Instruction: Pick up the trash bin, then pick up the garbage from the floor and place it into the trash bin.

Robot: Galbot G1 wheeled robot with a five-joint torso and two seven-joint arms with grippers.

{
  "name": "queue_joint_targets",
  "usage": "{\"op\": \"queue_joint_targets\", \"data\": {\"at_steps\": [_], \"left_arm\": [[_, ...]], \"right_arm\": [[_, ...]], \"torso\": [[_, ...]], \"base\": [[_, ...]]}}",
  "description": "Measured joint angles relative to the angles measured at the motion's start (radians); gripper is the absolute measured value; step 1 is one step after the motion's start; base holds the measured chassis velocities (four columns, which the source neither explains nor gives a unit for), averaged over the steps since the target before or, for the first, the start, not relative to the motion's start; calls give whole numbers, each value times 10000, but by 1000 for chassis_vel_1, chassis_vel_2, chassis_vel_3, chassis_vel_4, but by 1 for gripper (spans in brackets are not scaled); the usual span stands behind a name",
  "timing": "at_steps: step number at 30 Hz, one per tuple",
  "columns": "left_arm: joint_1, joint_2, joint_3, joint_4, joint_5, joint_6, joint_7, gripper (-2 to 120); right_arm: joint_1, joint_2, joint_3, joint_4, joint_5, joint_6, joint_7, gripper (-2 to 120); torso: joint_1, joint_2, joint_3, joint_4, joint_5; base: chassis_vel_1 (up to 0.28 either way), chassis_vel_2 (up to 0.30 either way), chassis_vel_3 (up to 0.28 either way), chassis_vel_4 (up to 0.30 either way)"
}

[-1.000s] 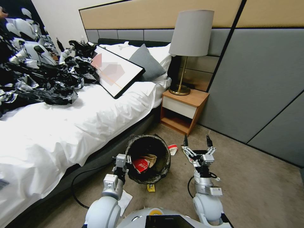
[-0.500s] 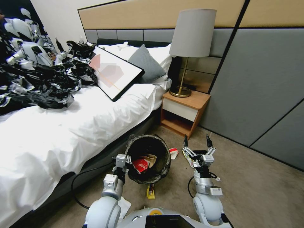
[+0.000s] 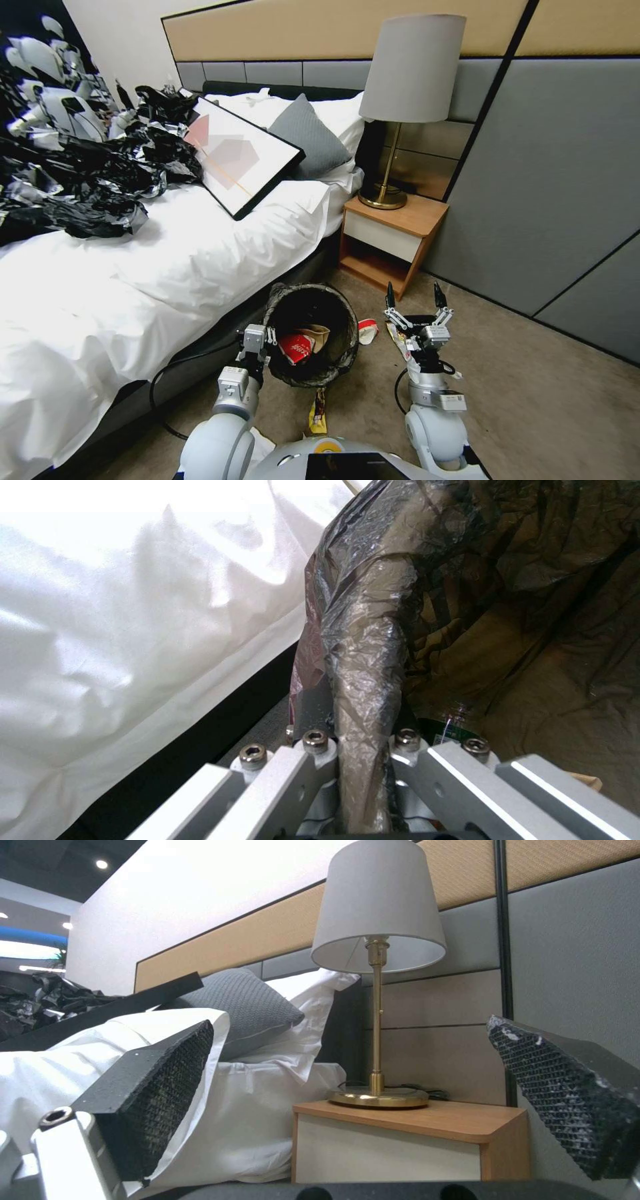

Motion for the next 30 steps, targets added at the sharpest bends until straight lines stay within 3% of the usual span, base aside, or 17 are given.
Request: {"op": "queue_joint_targets", "data": {"at_steps": [8,15,19,22,30], "left_arm": [[-5,-1,-5,15,14,-21,7,1],[-19,10,-8,24,15,-35,14,1],[-18,30,-19,40,15,-47,18,1],[-14,59,-29,51,14,-56,20,1],[14,74,-68,51,13,-56,21,1]], "right_arm": [[18,-2,4,-50,-77,-65,-1,100],[410,-323,203,-586,277,-817,166,100],[897,-602,412,-1167,698,-1663,200,100],[1377,-872,558,-1800,953,-2922,220,100],[2020,-1218,569,-2838,1485,-4214,193,100]], "torso": [[0,0,0,-1,0],[0,0,0,-1,0],[0,0,1,-1,1],[0,0,0,-1,2],[0,0,0,0,1]], "base": [[0,0,0,0],[0,0,0,0],[0,0,0,0],[0,0,0,0],[0,0,0,0]]}}
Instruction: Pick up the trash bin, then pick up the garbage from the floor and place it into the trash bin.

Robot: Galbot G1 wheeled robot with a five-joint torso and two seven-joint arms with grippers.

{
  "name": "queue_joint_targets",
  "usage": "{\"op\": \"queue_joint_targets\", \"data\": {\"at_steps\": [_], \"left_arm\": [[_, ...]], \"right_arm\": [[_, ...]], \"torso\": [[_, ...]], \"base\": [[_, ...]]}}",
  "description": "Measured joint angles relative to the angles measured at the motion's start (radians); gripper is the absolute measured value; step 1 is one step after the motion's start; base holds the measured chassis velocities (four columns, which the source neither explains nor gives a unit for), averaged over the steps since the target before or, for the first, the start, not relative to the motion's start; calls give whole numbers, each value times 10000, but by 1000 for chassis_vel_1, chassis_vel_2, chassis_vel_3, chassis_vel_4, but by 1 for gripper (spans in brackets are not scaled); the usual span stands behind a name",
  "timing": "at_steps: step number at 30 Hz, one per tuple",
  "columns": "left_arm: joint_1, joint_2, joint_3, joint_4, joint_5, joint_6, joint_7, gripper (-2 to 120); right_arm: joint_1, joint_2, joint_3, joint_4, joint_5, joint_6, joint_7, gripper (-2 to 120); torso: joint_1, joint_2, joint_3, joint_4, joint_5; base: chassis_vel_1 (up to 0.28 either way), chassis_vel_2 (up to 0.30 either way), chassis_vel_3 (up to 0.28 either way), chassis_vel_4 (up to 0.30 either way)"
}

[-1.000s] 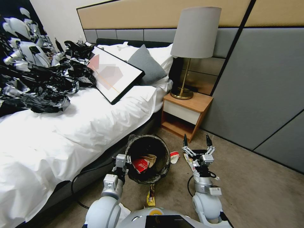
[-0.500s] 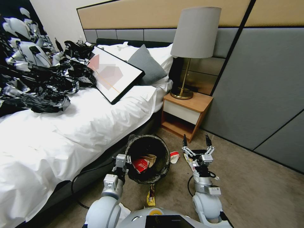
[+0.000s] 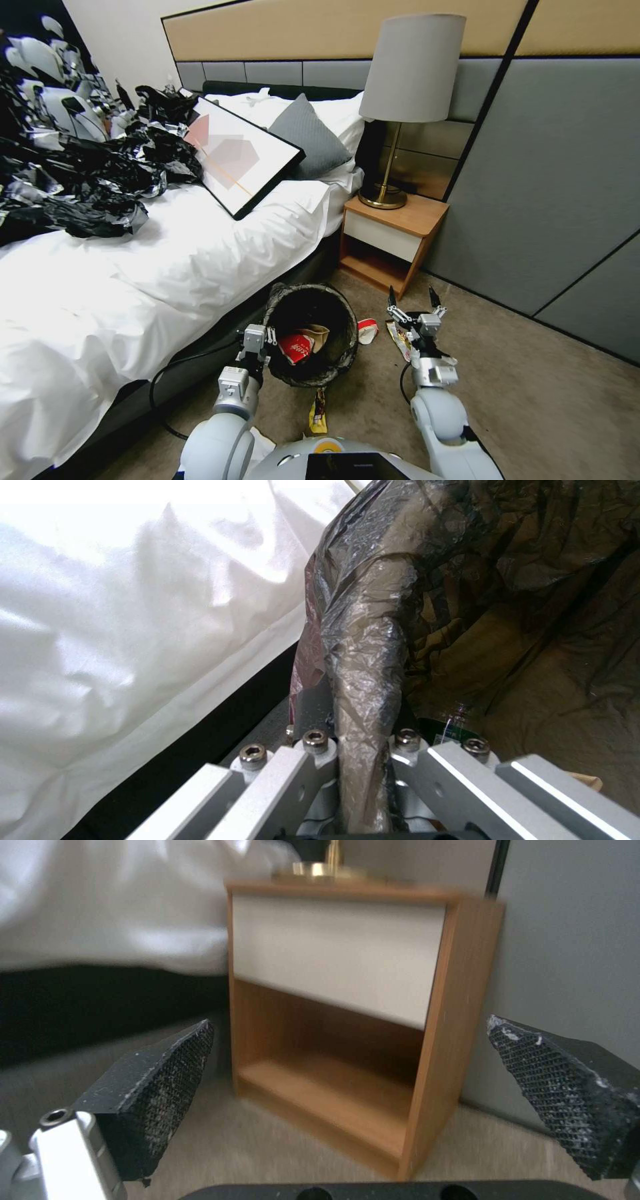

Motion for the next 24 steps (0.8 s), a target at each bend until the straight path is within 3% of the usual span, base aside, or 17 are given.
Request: {"op": "queue_joint_targets", "data": {"at_steps": [11,13,24], "left_arm": [[5,-9,25,46,8,-13,0,1],[13,-6,8,45,13,-24,0,1],[92,-30,-21,37,36,-77,-8,1]], "right_arm": [[875,-302,-72,-1851,441,-1458,-245,100],[1267,-400,-87,-2662,459,-1804,-479,100],[2304,-670,-129,-4909,273,-1897,-1346,100]], "torso": [[0,0,0,-2,0],[0,0,0,1,0],[0,0,0,-1,0]], "base": [[0,0,0,0],[0,0,0,0],[0,0,0,0]]}}
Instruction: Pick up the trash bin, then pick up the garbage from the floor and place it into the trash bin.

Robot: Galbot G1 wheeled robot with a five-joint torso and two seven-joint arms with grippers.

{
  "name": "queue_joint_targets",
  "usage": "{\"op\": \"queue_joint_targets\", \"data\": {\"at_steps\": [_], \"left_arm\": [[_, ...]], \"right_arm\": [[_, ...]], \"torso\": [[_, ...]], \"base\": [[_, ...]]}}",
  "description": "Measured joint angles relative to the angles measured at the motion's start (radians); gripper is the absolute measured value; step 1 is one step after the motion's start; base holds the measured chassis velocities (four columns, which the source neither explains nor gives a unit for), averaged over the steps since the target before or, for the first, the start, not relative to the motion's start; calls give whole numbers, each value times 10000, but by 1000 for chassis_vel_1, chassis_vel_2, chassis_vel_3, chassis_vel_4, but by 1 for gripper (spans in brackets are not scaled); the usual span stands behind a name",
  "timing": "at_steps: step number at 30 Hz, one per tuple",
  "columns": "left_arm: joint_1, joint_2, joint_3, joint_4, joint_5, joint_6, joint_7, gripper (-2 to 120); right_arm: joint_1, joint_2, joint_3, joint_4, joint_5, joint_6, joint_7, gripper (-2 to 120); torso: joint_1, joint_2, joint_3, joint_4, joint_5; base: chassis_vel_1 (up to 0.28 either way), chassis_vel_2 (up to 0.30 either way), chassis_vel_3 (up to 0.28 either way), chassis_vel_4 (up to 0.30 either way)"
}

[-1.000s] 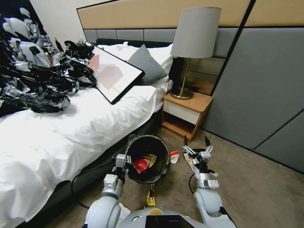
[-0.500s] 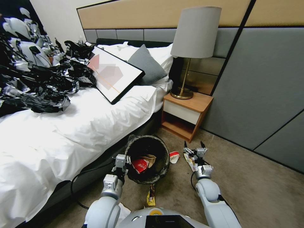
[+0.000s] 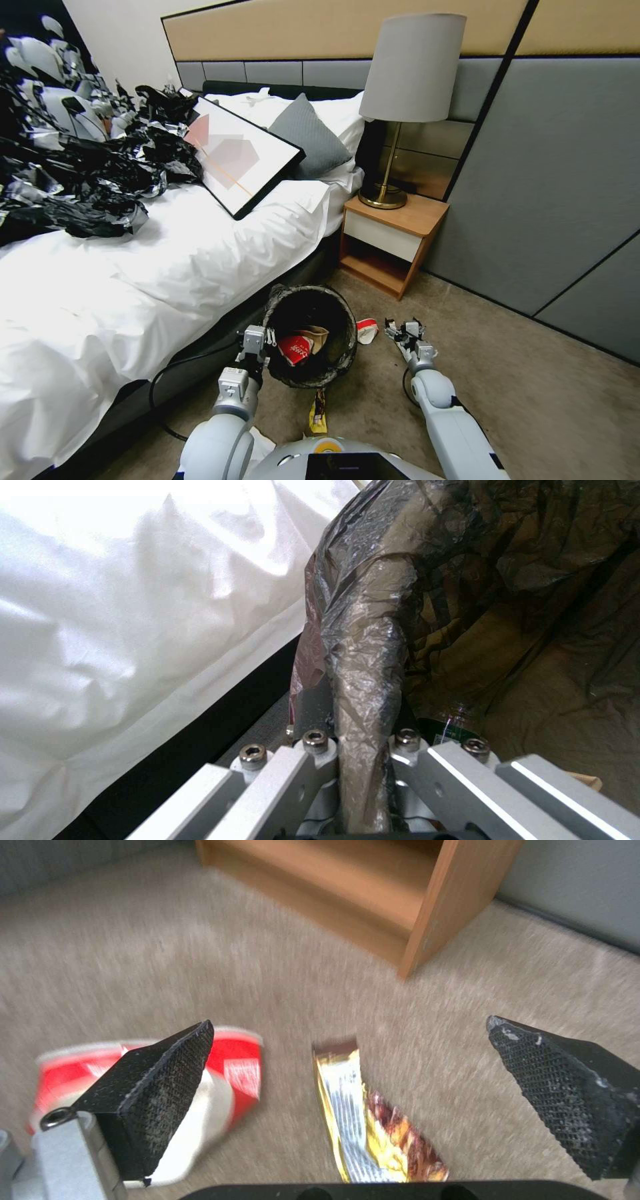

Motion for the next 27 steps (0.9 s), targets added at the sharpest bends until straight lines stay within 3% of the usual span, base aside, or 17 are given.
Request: {"op": "queue_joint_targets", "data": {"at_steps": [8,27], "left_arm": [[13,-14,9,13,67,-10,-7,1],[83,-18,3,14,151,-35,-17,1]], "right_arm": [[694,-40,26,-1790,-346,727,-767,100],[1868,-5,239,-4606,-639,1233,-902,100]], "torso": [[0,0,0,0,0],[0,0,-1,-1,-1]], "base": [[0,0,0,0],[0,0,0,0]]}}
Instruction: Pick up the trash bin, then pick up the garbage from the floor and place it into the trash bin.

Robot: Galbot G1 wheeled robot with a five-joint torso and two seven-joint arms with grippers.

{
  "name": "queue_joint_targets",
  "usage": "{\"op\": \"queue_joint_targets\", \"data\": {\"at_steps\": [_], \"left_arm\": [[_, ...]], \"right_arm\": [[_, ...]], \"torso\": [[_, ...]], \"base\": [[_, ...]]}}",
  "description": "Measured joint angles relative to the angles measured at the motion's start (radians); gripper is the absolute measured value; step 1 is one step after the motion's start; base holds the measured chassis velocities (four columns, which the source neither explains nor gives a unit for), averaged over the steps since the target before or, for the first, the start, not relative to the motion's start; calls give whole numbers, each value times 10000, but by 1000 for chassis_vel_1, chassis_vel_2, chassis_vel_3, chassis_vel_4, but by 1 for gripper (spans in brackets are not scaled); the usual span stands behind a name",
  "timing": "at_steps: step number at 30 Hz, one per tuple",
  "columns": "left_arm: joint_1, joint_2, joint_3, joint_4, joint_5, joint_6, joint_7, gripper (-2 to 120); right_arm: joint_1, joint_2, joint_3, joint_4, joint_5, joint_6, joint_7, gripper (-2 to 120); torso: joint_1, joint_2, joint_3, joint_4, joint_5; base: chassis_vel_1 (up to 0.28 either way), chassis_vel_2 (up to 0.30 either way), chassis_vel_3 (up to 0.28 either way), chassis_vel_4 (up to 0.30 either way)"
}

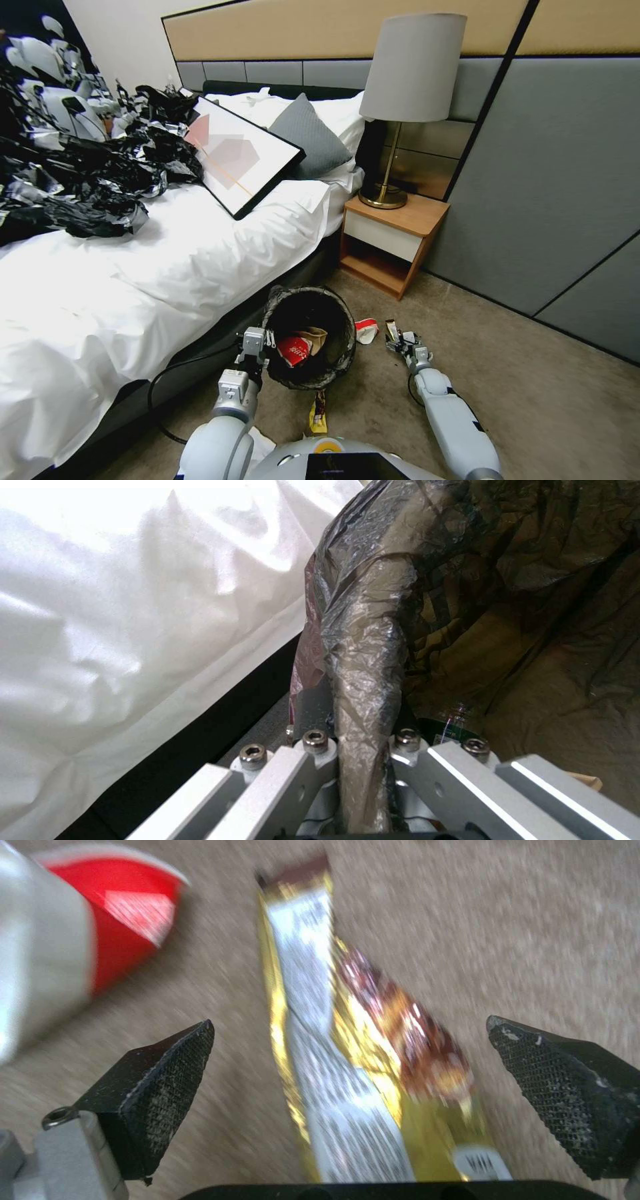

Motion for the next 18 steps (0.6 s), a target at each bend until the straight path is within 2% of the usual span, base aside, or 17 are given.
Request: {"op": "queue_joint_targets", "data": {"at_steps": [6,10,18], "left_arm": [[57,0,58,25,76,-36,0,1],[59,12,62,26,85,-41,0,1],[77,25,72,26,120,-52,2,1]], "right_arm": [[220,23,134,-849,-61,303,-116,95],[253,47,173,-1000,-65,394,-176,91],[242,69,182,-1045,-46,425,-196,70]], "torso": [[-1,1,-1,5,-3],[-1,2,-2,3,-7],[-2,3,-2,3,-1]], "base": [[0,0,0,0],[0,0,0,0],[0,0,0,0]]}}
